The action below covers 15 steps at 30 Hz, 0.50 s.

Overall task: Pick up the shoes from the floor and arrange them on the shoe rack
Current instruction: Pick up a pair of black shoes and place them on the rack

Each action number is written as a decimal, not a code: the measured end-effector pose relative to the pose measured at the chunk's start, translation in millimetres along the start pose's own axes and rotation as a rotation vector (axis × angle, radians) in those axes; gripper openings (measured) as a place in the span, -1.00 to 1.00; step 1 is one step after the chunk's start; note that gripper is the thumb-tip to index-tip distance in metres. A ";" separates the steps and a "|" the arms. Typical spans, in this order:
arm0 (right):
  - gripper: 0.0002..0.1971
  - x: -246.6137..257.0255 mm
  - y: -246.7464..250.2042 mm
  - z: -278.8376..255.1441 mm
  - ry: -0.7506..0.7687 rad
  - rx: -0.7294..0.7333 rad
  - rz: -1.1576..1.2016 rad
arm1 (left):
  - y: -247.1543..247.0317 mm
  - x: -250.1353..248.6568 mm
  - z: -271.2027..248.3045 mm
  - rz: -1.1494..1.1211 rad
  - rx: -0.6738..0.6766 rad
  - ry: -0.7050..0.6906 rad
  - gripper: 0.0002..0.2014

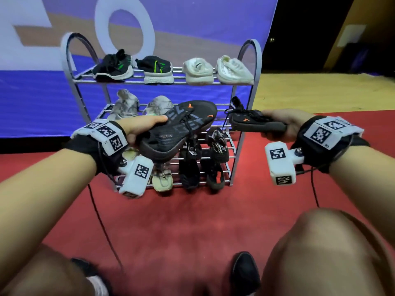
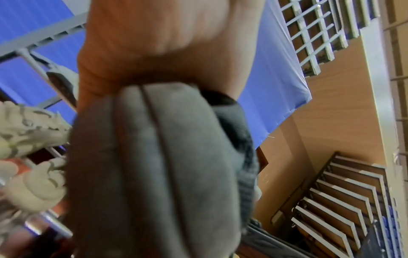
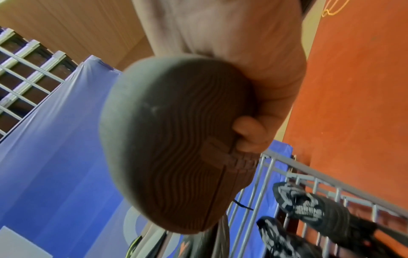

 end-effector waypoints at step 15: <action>-0.64 -13.1 -12.6 55.0 0.269 -0.291 0.282 | -37.5 1.4 37.6 -0.357 -0.071 -0.025 -0.59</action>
Point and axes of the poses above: each hand's wrist, its own z-axis towards the middle knuckle, its own y-axis out of the back of the hand, x = y × z, the point moved 6 cm from there along z, towards the middle knuckle, and after that the axes turned 13 degrees about -y, right-handed, at the moved point
